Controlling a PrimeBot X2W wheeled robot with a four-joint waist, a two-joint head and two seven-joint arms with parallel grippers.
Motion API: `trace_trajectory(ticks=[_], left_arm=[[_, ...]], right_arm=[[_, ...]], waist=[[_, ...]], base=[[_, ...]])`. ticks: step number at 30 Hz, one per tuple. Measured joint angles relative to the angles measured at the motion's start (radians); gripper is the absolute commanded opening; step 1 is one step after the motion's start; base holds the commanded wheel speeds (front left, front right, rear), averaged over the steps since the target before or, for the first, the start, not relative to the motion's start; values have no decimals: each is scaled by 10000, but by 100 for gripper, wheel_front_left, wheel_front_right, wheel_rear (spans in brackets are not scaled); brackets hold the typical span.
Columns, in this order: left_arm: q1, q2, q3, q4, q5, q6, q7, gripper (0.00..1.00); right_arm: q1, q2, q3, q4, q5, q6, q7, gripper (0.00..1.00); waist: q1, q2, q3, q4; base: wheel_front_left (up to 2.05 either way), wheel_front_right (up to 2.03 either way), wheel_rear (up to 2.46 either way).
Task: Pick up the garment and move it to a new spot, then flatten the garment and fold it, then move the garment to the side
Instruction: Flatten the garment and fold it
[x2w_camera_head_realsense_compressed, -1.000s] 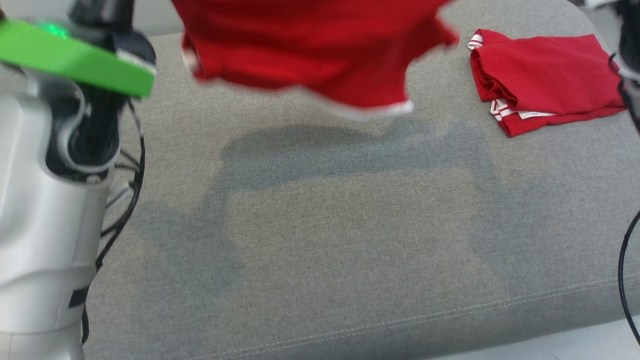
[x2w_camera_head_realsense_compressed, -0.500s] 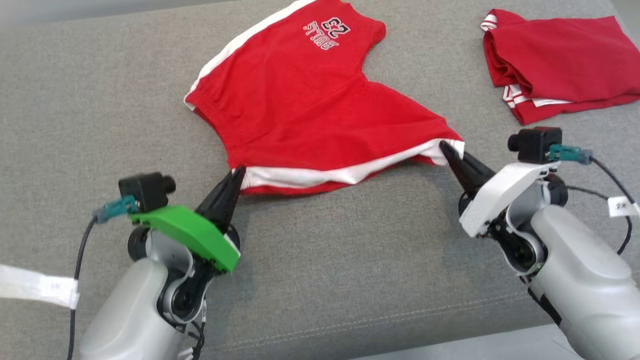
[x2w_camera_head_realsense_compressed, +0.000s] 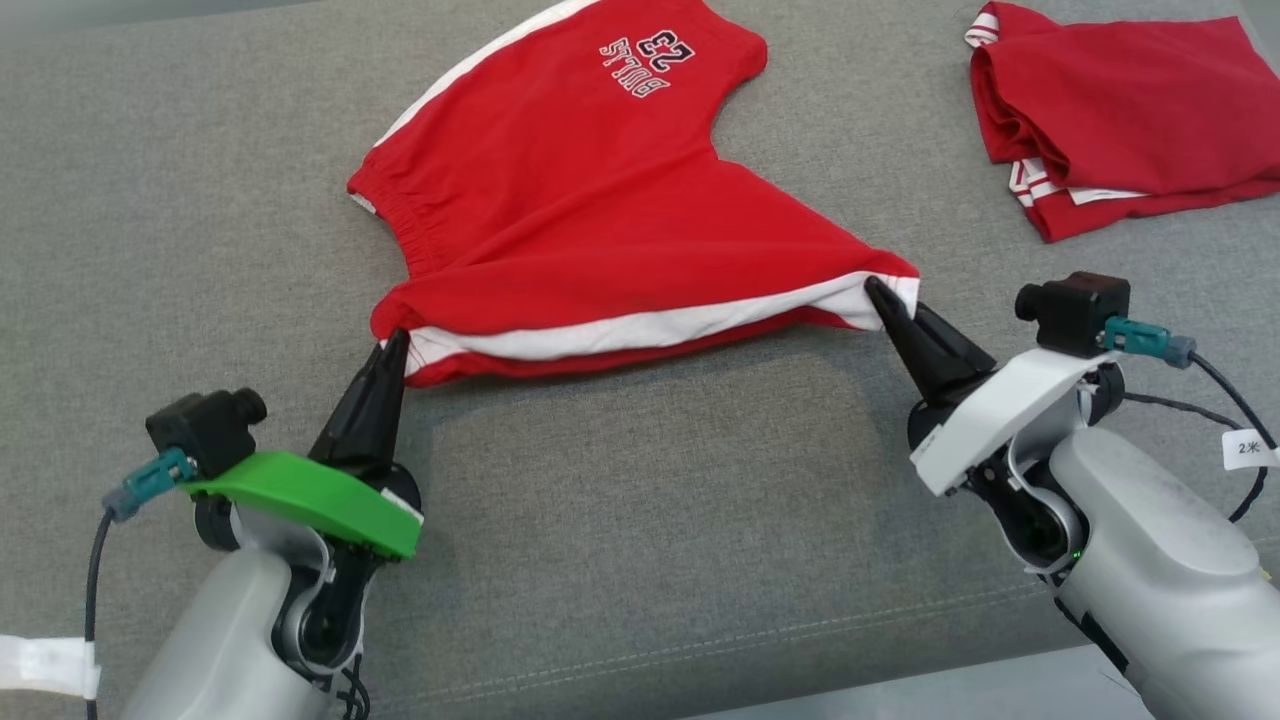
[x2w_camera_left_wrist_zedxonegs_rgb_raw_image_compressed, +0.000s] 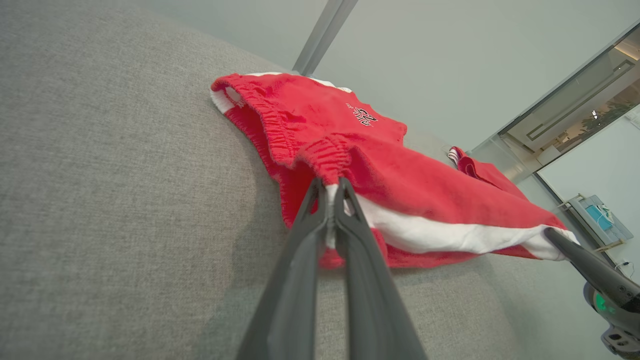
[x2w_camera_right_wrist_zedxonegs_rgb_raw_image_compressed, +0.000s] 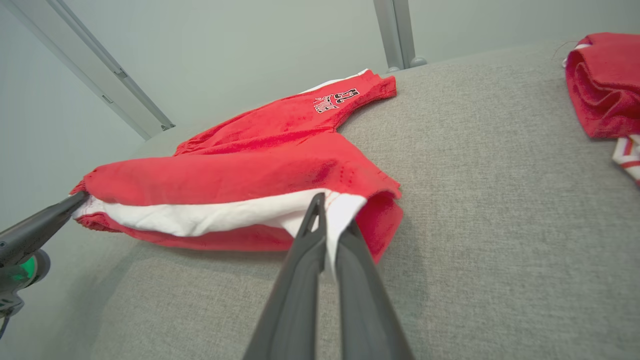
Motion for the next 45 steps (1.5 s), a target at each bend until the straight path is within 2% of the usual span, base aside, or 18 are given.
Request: trace_trajectory(ticks=[4, 10, 16, 24, 36, 37, 38, 40, 41, 42, 43, 45], left_arm=[[676, 54, -75, -198, -15, -8, -52, 0], [1642, 46, -173, -299, -36, -10, -67, 0], [2084, 38, -123, -401, -111, -12, -146, 0], [2601, 222, -98, -1129, -48, -13, -153, 0], [3101, 360, -301, -633, 907, -21, -153, 0], [3101, 351, -299, -564, 1007, -21, -153, 2], [3103, 341, -291, -487, 1057, -21, -153, 14], [3124, 313, -251, -376, 1066, -19, -153, 33], [3150, 305, -245, -320, 1127, -4, -153, 49], [3170, 307, -253, -257, 1233, 8, -153, 80], [3176, 307, -263, -199, 1344, 13, -153, 80], [3179, 316, -284, -119, 1632, 140, -153, 96]], right_arm=[[339, -290, 681, -539, -105, 0, -35, 0], [1095, -541, 1281, -585, -222, 0, -123, 0], [1484, -757, 1216, -439, -144, 0, -278, 0], [1974, -970, 1160, -890, 161, 0, -345, 0], [2219, -844, 1404, -276, -111, 2, -376, 1], [2218, -819, 1375, -194, -238, 2, -376, 12], [2219, -777, 1337, -130, -341, 2, -376, 16], [2216, -665, 1141, -125, -529, 2, -376, 50], [2216, -610, 1064, -123, -621, 0, -376, 92], [2217, -548, 961, -132, -721, -6, -376, 100], [2217, -499, 857, -144, -798, -8, -378, 100], [2220, -447, 752, -144, -880, -8, -378, 100]], waist=[[0, 0, -176, -49], [-1, 0, -403, -126], [0, 0, -597, -129], [0, 0, -861, -63], [0, 0, -1244, -116], [0, 0, -1260, -121], [0, 0, -1284, -125], [0, 0, -1344, -145], [0, 0, -1370, -161], [0, 0, -1388, -181], [0, 0, -1401, -197], [0, 0, -1417, -222]], base=[[0, 0, 0], [0, 0, 0], [0, 0, 0], [0, 0, 0], [0, 0, 0], [0, 0, 0], [0, 0, 0], [0, 0, 0], [0, 0, 0], [0, 0, 0], [0, 0, 0], [0, 0, 0]])
